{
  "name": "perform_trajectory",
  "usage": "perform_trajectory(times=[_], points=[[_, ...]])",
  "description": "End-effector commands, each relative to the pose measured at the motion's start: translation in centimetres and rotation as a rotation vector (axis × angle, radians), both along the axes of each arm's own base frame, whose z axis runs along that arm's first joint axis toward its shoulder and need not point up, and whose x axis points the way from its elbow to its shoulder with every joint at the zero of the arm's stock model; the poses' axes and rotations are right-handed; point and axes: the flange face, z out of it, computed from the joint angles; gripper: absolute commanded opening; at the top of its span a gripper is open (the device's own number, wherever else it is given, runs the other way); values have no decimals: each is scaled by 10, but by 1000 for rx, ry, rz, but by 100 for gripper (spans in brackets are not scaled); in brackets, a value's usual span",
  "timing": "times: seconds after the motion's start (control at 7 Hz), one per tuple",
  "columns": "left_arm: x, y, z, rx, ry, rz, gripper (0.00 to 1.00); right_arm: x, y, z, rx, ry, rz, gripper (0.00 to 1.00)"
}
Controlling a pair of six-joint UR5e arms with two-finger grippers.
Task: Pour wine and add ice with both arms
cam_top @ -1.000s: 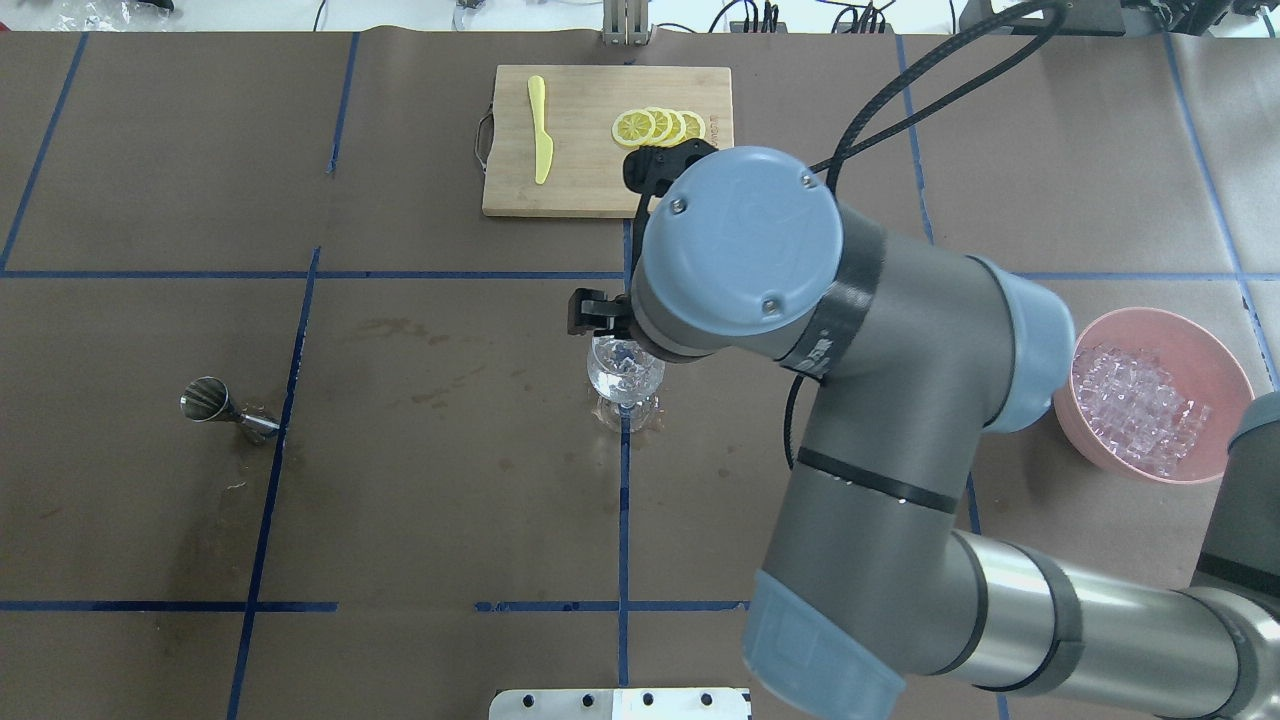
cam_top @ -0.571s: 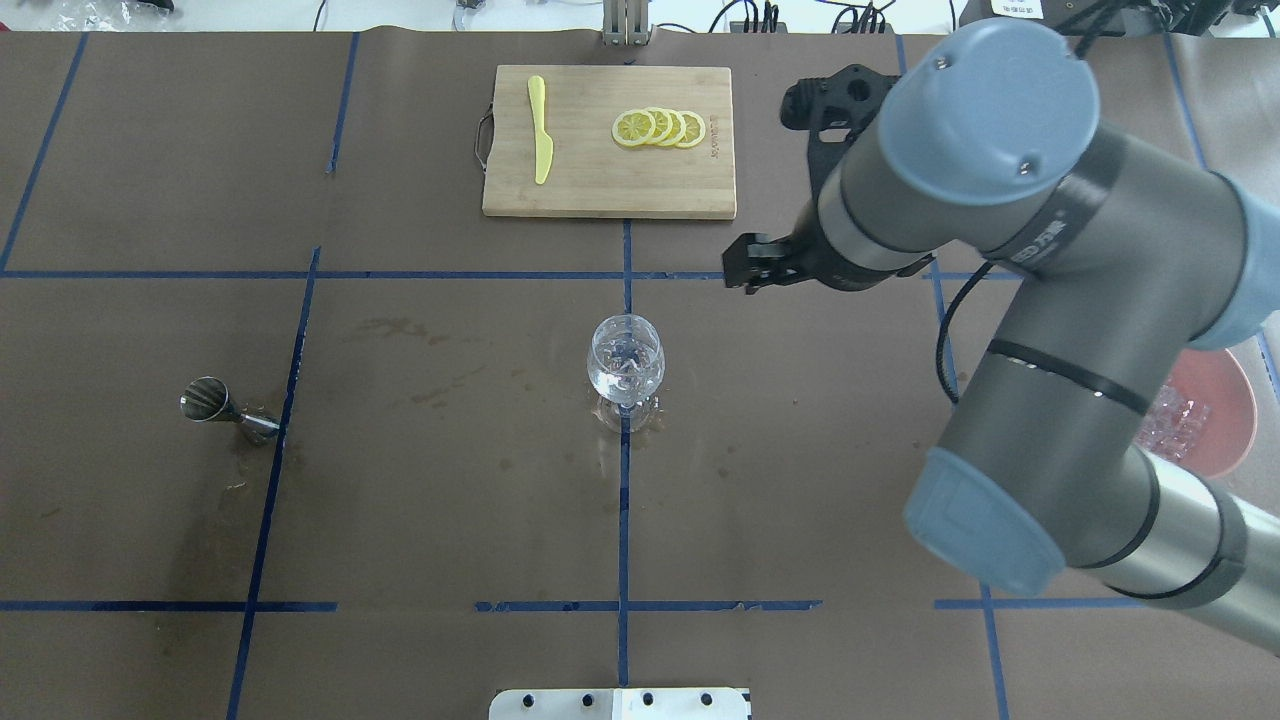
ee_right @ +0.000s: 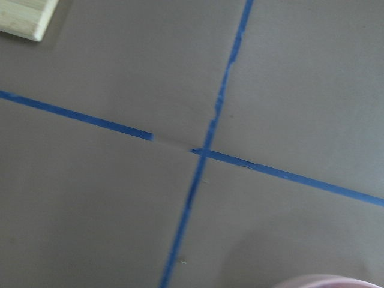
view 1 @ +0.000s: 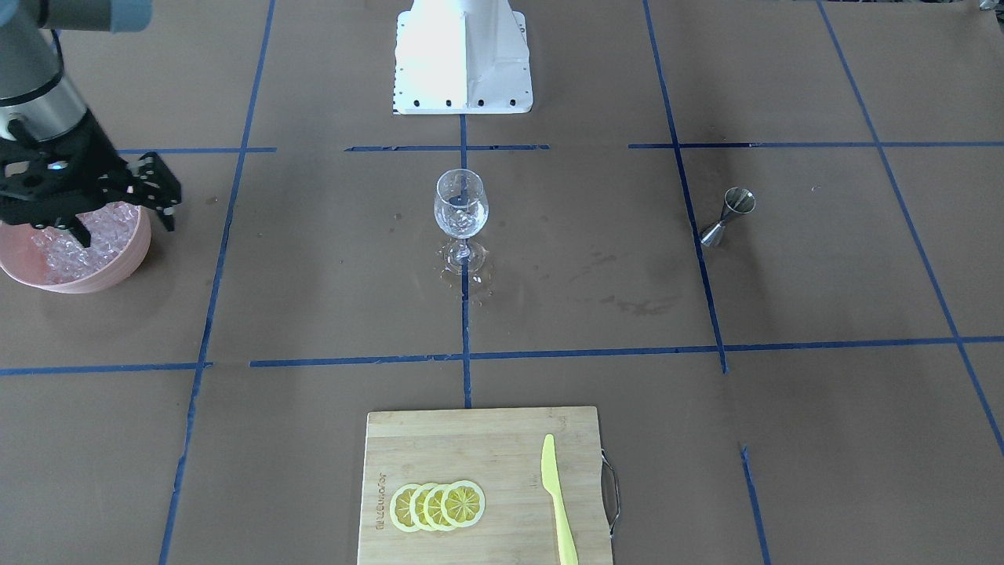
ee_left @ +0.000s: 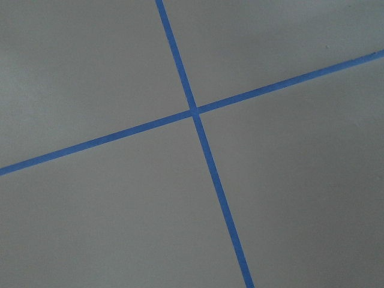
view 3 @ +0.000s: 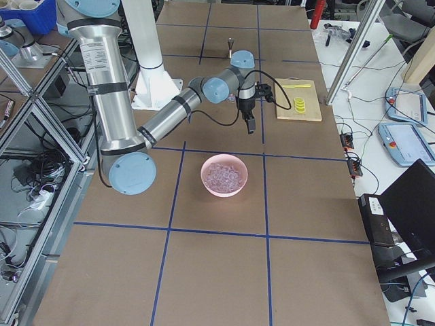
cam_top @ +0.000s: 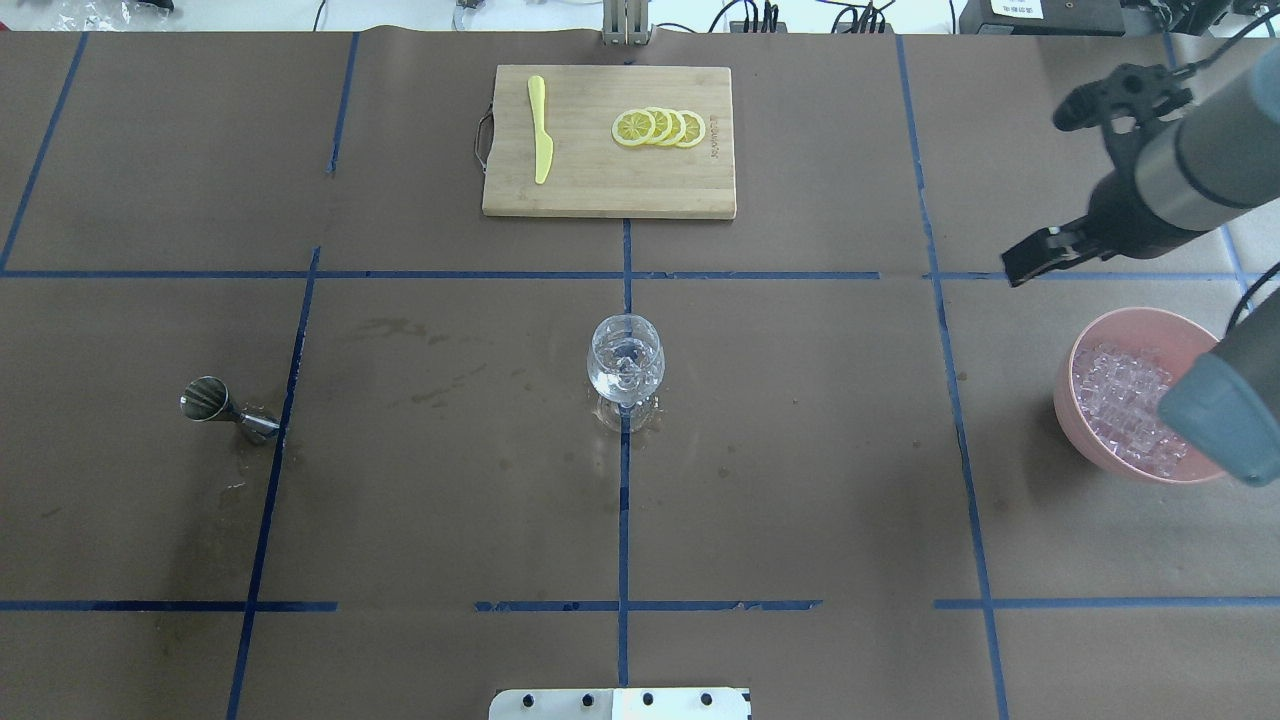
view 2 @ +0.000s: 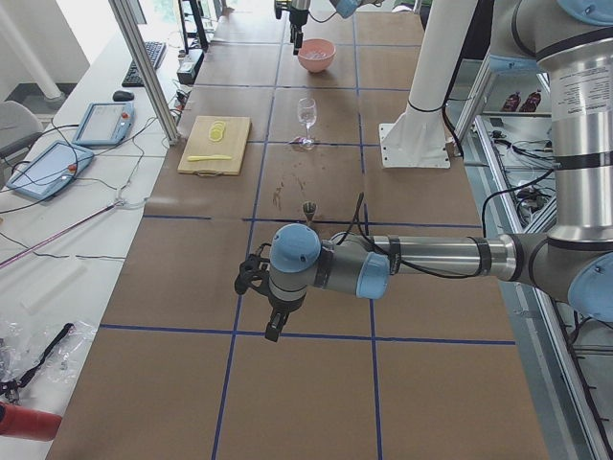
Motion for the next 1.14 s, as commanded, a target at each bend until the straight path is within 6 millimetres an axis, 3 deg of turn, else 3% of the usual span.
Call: perform_trajectory(times=[0.0,0.14,0.43,0.71,0.86,1.0], points=[[1,2,3,-7,1,1,100,112,3,146,2,15,-90,100],[0,2,1,-2,-1,-1,100,157,19,212,-49,2,-65,100],[1,2,4,-11,1,1,100,231,44,296,-199,8,80,100],[1,9,13,-66,2,0,100,255,67,331,-165,28,5,100],[0,13,15,-95,4,-2,100,273,72,334,-164,0,24,100],[0,22,21,-111,9,-2,100,276,73,329,-194,-61,35,100]])
